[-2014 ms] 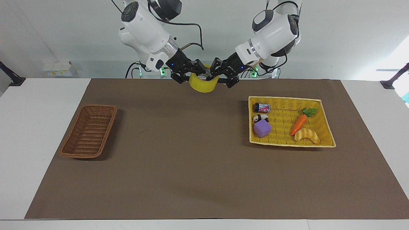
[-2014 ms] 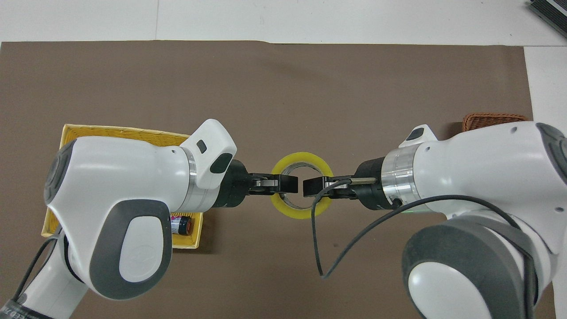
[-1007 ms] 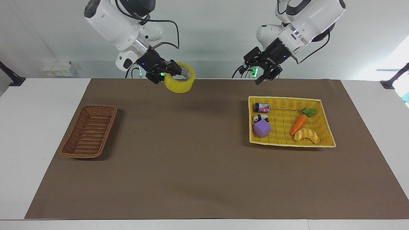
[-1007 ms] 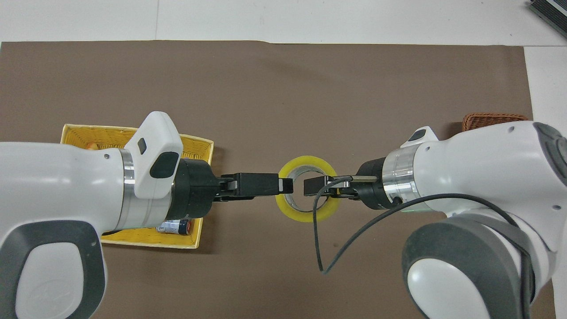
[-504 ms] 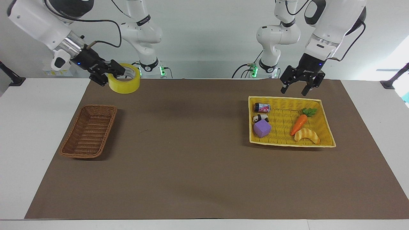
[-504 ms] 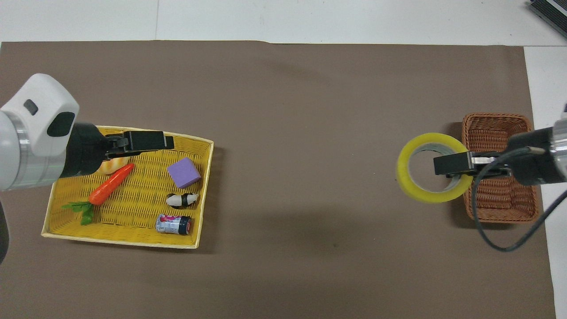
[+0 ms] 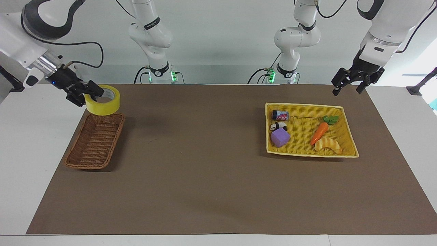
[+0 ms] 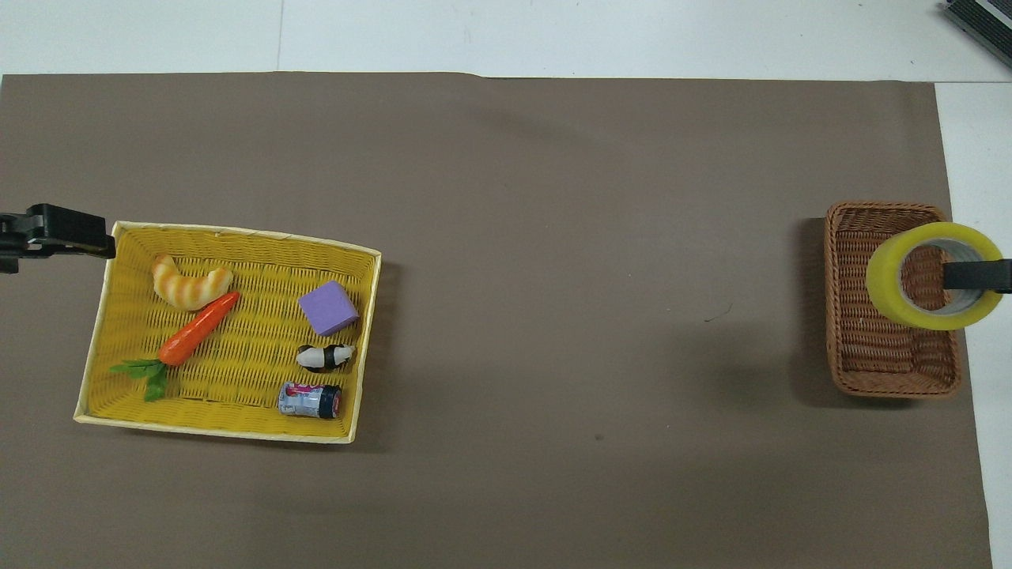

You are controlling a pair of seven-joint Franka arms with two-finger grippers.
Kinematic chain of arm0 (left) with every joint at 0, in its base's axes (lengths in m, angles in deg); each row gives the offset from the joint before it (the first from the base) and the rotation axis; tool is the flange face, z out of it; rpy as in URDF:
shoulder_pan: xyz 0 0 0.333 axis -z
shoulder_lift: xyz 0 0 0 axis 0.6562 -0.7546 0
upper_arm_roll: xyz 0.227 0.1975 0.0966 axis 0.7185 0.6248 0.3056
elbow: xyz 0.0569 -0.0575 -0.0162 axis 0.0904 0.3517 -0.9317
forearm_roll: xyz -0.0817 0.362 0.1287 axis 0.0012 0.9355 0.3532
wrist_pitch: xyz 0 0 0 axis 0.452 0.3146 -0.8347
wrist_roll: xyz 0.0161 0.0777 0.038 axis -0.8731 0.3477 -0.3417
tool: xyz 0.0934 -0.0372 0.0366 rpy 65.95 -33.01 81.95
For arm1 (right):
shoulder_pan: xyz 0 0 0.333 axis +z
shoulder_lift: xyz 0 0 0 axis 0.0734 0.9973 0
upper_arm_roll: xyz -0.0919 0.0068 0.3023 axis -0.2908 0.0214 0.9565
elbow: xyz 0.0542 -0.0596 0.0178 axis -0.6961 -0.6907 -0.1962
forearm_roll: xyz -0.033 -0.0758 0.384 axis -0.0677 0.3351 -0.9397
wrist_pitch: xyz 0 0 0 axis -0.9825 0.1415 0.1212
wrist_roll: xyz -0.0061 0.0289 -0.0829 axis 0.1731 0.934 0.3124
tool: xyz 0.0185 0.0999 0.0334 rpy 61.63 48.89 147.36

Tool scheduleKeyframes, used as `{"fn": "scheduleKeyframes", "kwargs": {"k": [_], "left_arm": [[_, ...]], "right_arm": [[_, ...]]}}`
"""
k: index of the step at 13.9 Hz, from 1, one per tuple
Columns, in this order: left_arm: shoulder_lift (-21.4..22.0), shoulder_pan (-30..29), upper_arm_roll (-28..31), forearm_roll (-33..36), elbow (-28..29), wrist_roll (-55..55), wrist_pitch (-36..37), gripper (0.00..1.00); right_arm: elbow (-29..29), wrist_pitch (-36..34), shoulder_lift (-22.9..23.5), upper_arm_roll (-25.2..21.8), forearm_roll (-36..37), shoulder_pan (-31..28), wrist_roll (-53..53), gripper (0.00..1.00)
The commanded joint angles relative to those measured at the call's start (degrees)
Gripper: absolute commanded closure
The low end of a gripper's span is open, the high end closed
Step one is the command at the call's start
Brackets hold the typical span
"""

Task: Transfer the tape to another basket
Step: 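Carry the tape to the wicker basket while the left gripper withdraws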

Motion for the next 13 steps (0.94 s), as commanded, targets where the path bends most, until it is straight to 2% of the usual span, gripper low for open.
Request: {"fn": "scheduleKeyframes", "kwargs": {"k": [1, 2, 5, 8, 13], "left_arm": [[-1.4, -1.1, -0.3, 0.8, -1.8, -4.0, 0.1, 0.00], [-0.7, -1.7, -0.3, 0.7, -0.1, -4.3, -0.6, 0.00], [0.0, -1.7, -0.3, 0.6, 0.5, -4.5, -0.1, 0.00], [0.0, -1.6, -0.4, 0.3, 1.2, -4.4, 0.2, 0.00], [0.1, -1.0, -0.4, 1.0, -0.5, -5.6, 6.4, 0.00]], "right_arm": [[3.8, -0.5, 6.3, 0.6, 3.6, -3.2, -2.5, 1.00], [4.1, -0.1, 7.9, 0.6, 5.3, -3.7, -5.3, 1.00], [9.7, 2.8, 14.5, 0.6, 8.4, -3.7, -7.4, 1.00], [9.6, 5.7, 18.8, 0.7, 7.6, -4.4, -7.5, 1.00], [7.8, 5.0, 19.8, 0.6, 8.4, -4.4, -8.0, 1.00]]}}
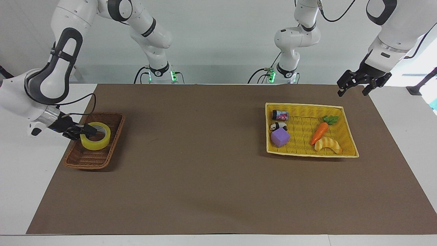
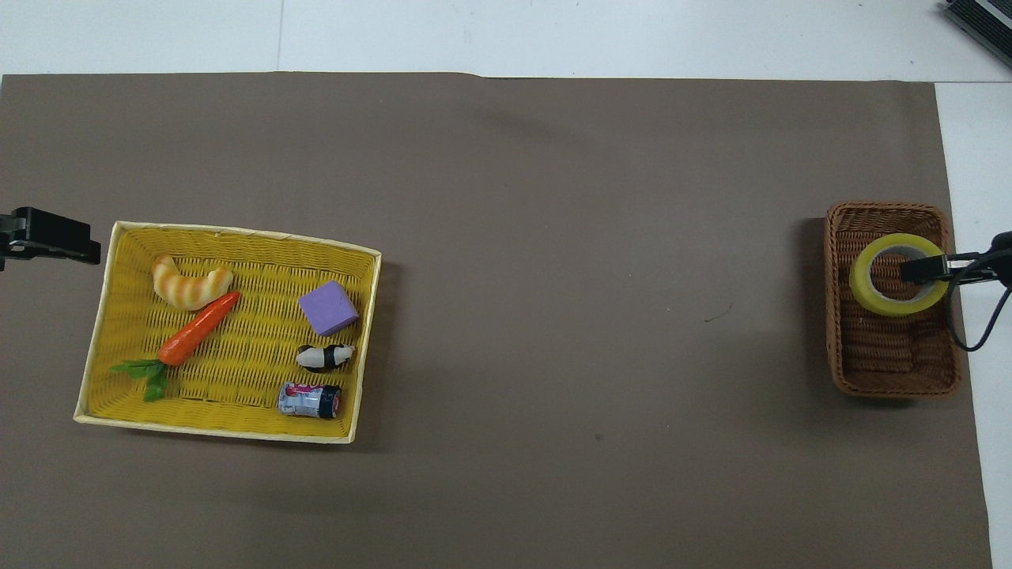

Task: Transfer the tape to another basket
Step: 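Carry the tape to the wicker basket while the left gripper withdraws, then lower the tape into the basket and open the right gripper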

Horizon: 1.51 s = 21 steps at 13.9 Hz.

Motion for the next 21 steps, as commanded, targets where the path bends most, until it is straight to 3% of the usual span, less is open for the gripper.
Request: {"fn": "scheduleKeyframes", "kwargs": {"k": [1, 9, 10, 11, 12, 21], "left_arm": [[0.6, -0.1, -0.1, 1.1, -1.4, -1.0, 4.1, 0.00], [1.4, -1.0, 0.0, 0.5, -1.0, -0.6, 5.4, 0.00], [1.4, -0.9, -0.1, 0.5, -1.1, -0.6, 4.9, 0.00], [1.4, -0.8, -0.1, 0.4, -1.1, -0.6, 4.7, 0.00], [1.5, -0.9, -0.1, 0.4, -1.1, -0.6, 4.9, 0.00], [1.5, -1.0, -0.1, 0.4, -1.1, -0.6, 4.9, 0.00]], "right_arm": [[-0.6, -0.9, -0.5, 0.5, 1.4, -0.8, -2.6, 1.00], [-4.2, 1.9, -0.8, 0.5, 3.3, -0.8, -8.2, 1.00], [-4.6, 2.4, -0.9, 0.5, 3.4, -0.7, -8.4, 0.90], [-4.6, 2.4, -0.9, 0.5, 3.4, -0.7, -8.2, 0.37], [-4.6, 2.7, -0.9, 0.6, 3.3, -0.5, -8.1, 0.00], [-1.1, 1.9, -1.1, 1.2, -0.3, -0.5, -8.2, 0.00]]}}
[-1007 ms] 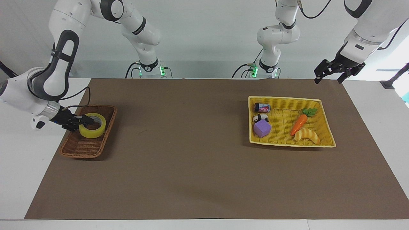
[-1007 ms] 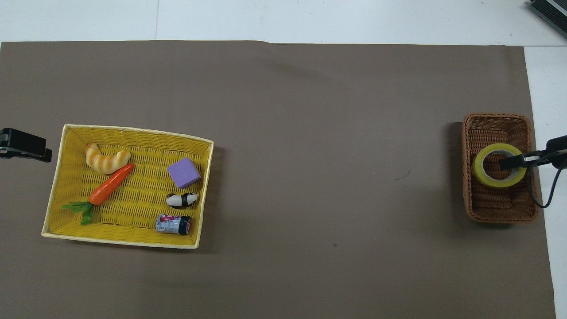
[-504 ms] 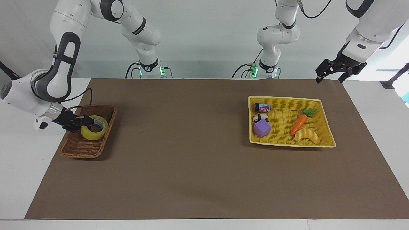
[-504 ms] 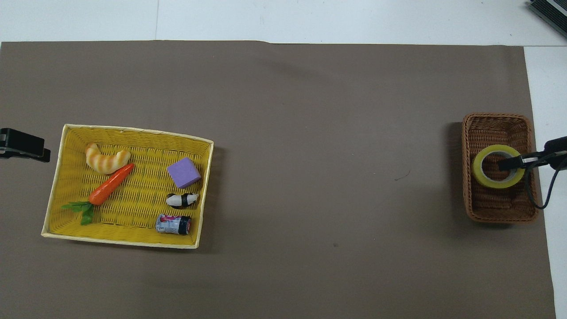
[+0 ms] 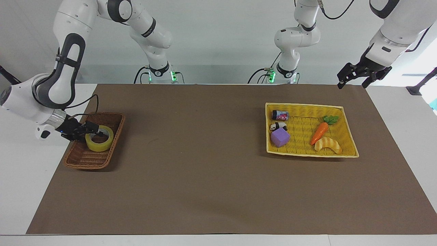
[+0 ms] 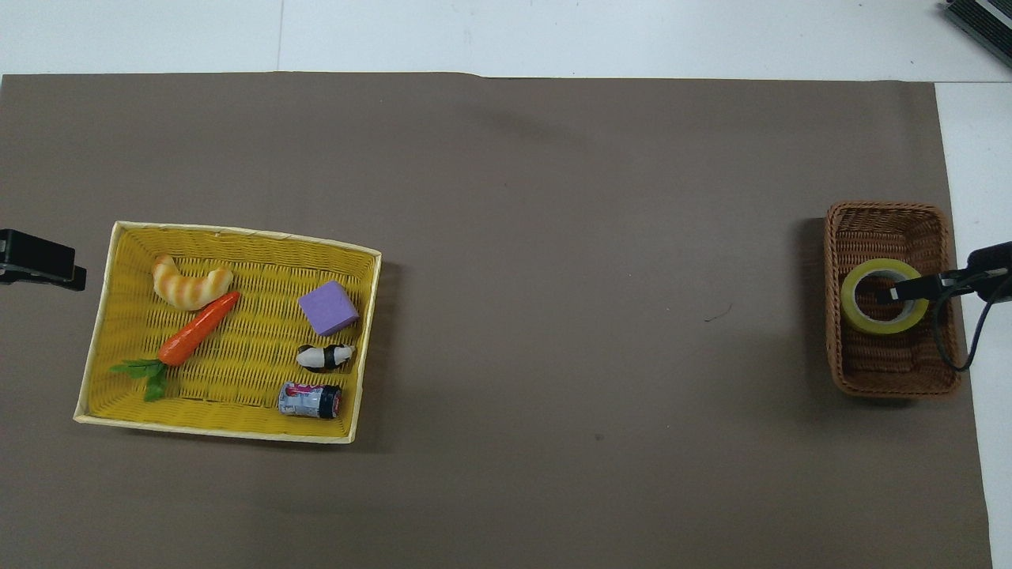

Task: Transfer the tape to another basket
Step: 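Lower the tape into the basket and open the right gripper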

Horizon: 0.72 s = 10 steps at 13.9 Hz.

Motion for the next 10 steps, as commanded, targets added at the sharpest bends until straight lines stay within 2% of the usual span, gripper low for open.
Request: {"fn": "scheduleKeyframes", "kwargs": {"k": [1, 6, 10], "left_arm": [[0.8, -0.8, -0.4, 0.4, 0.3, -0.5, 0.7, 0.00], [0.8, -0.8, -0.4, 0.4, 0.3, -0.5, 0.7, 0.00], [0.8, -0.7, -0.3, 0.4, 0.3, -0.5, 0.7, 0.00]], "right_arm": [[2.0, 0.2, -1.8, 1.4, -0.9, 0.0, -1.0, 0.00], [2.7, 3.5, -6.4, 1.3, 3.0, 6.3, -0.3, 0.00], [2.2, 4.8, -9.2, 1.4, 5.2, 9.8, 11.9, 0.00]]}}
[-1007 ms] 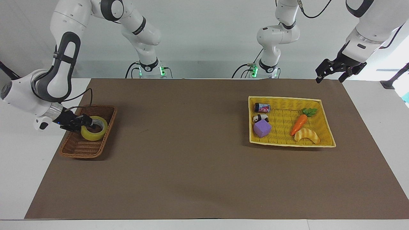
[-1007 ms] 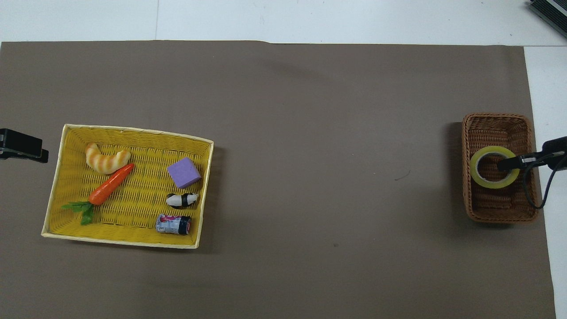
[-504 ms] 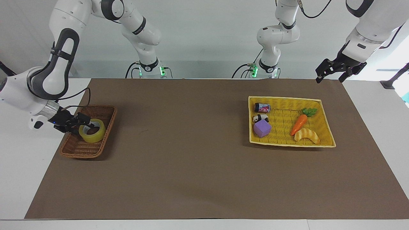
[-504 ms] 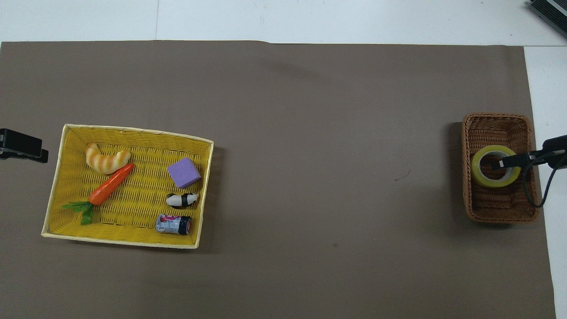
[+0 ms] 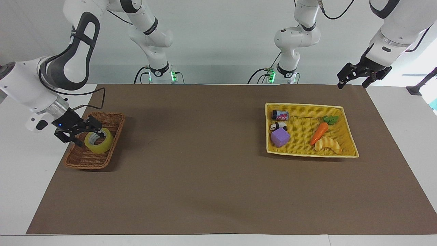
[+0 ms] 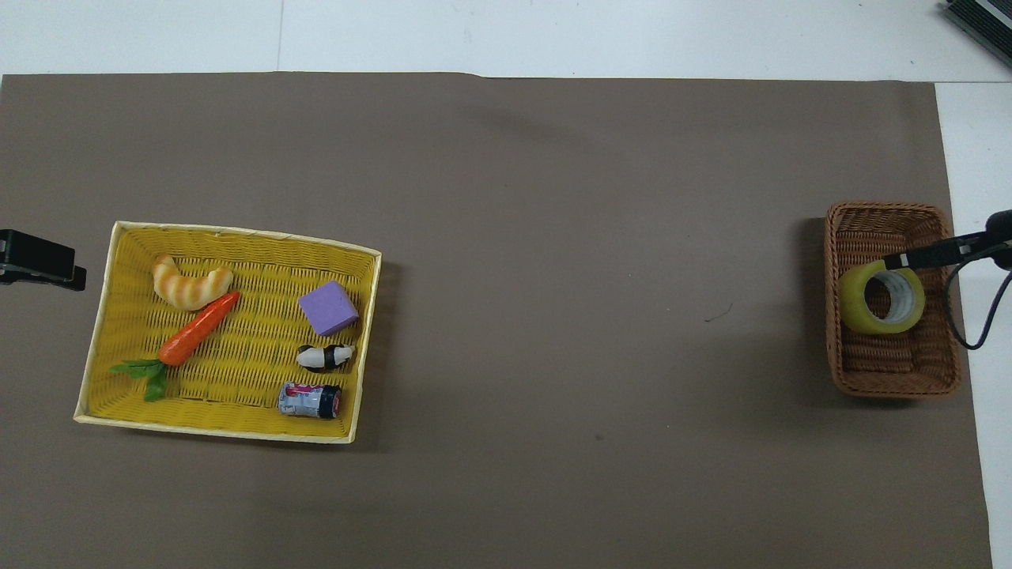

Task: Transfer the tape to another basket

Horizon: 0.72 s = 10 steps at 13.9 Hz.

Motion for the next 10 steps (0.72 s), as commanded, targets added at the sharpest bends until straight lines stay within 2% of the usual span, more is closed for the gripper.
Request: {"fn": "scheduleKeyframes", "kwargs": {"k": [1, 6, 10], "left_arm": [[0.8, -0.7, -0.4, 0.4, 0.3, -0.5, 0.7, 0.00], [0.8, -0.8, -0.4, 0.4, 0.3, -0.5, 0.7, 0.00], [0.8, -0.8, -0.4, 0.4, 0.3, -0.5, 0.7, 0.00]], "right_arm": [[-1.5, 0.8, -2.2, 0.1, 3.1, 2.0, 7.3, 0.00], [-2.2, 0.9, -4.8, 0.1, 8.4, 7.9, 22.9, 0.00], [-2.6, -0.4, -9.2, 0.1, 14.7, 16.4, 40.0, 0.00]]}}
